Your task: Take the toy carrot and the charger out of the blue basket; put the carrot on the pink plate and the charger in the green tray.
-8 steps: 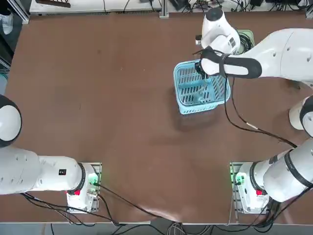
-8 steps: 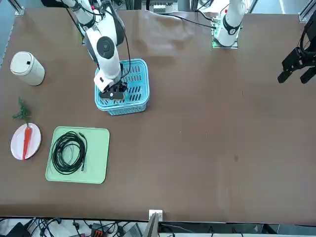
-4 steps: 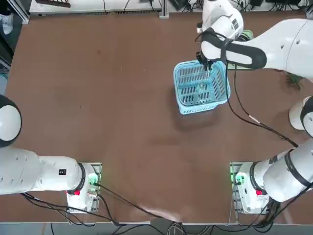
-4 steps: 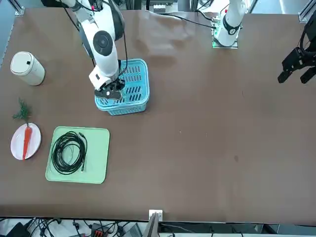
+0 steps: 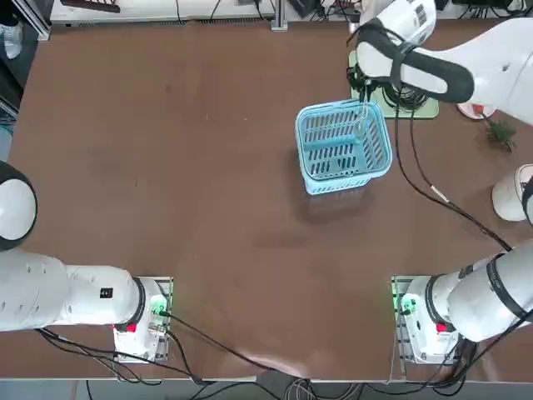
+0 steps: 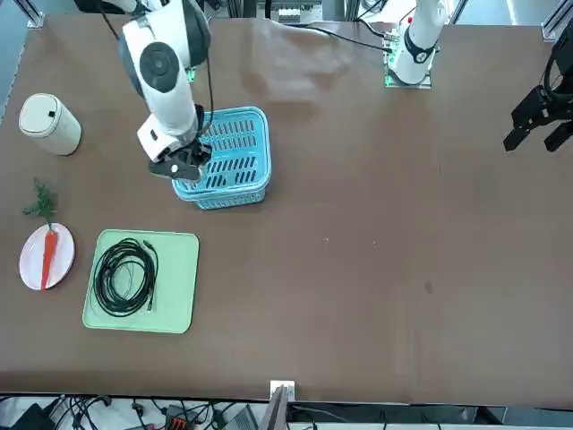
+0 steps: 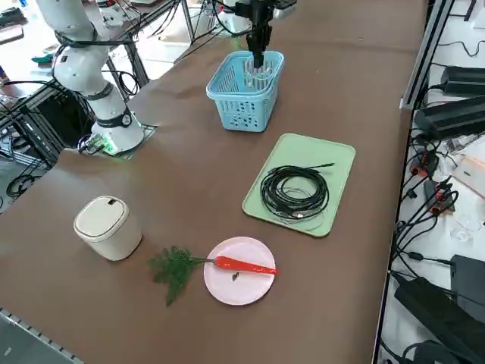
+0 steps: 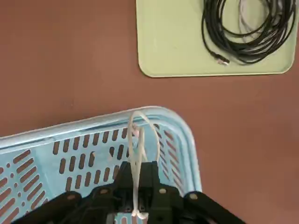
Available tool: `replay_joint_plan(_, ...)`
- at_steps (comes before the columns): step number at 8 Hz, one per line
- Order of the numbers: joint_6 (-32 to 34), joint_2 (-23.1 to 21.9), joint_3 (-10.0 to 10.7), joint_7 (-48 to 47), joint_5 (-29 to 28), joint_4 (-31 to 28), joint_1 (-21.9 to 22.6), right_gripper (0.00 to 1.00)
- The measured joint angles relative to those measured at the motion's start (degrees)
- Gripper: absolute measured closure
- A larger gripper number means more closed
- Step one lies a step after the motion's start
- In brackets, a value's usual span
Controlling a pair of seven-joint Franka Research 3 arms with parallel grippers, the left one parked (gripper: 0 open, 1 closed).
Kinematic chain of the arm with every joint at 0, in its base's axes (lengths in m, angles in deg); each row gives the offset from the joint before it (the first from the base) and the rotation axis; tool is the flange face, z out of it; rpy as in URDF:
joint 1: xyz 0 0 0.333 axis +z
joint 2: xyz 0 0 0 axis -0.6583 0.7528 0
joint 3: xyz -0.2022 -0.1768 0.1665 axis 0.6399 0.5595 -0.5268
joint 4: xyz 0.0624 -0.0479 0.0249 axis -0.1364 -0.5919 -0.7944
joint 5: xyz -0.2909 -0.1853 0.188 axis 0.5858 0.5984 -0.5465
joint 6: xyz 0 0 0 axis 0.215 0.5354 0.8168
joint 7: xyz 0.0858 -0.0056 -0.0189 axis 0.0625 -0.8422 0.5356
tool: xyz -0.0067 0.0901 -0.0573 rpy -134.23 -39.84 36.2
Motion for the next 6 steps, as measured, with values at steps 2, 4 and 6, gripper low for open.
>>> replay_joint_plan(2, 4.7, -0.97, 0.08, 3.14, -0.01, 3.48, -2.55, 0.97)
replay_joint_plan(4, 7.47, -0.97, 0.1, 7.7, -1.47, 7.44, -5.32, 0.97)
replay_joint_plan(6, 8.14, -0.92, 0.19, 14.48, -2.73, 9.47, -9.77, 0.97)
